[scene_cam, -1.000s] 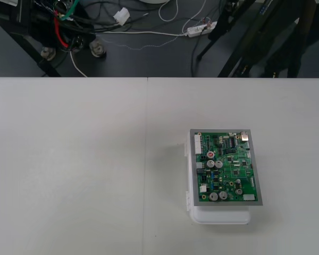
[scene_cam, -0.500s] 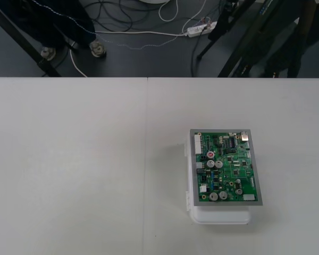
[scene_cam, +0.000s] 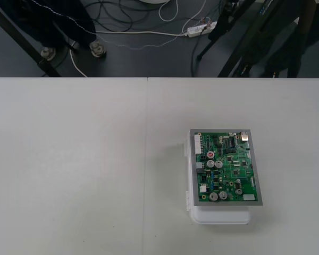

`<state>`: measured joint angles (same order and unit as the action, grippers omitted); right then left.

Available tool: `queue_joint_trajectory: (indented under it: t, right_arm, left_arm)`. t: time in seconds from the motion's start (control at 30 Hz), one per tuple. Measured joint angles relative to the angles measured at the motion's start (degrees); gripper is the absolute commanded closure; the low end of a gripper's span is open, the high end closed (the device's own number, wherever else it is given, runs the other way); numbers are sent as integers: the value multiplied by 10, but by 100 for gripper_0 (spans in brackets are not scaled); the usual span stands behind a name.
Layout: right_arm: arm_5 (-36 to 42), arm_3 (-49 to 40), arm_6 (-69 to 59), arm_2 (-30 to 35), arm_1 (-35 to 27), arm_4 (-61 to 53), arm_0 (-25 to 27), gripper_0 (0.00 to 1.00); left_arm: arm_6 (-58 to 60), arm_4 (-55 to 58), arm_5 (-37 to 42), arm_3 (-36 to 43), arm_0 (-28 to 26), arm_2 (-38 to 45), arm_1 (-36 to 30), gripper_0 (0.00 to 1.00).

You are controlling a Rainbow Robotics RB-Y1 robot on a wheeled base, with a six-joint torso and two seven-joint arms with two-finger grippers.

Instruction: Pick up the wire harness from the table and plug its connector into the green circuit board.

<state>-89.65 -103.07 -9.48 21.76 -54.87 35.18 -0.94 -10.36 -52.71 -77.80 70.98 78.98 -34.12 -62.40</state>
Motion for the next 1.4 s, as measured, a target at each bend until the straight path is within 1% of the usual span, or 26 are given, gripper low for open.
queue_joint_trajectory:
  t: [0.13,0.3,0.37,0.5,0.6,0.77,0.87,1.13,1.4]
  right_arm:
    - [0,0,0,0,0,0,0,0]
    - [0,0,0,0,0,0,0,0]
    - [0,0,0,0,0,0,0,0]
    - [0,0,0,0,0,0,0,0]
    - [0,0,0,0,0,0,0,0]
    - [0,0,0,0,0,0,0,0]
    - [0,0,0,0,0,0,0,0]
    - [0,0,0,0,0,0,0,0]
    - [0,0,0,0,0,0,0,0]
  left_arm:
    - [12,-51,-21,-8,-13,55,38,100]
    - [68,-113,-43,10,-69,165,90,100]
    - [87,-121,-47,23,-91,189,101,100]
    - [92,-131,-49,40,-124,202,113,100]
    - [92,-159,-50,59,-147,218,129,100]
    - [92,-214,-51,112,-199,273,177,100]
    - [92,-232,-52,131,-226,294,205,100]
    - [92,-271,-52,162,-287,313,268,100]
    - [92,-289,-53,169,-324,317,313,100]
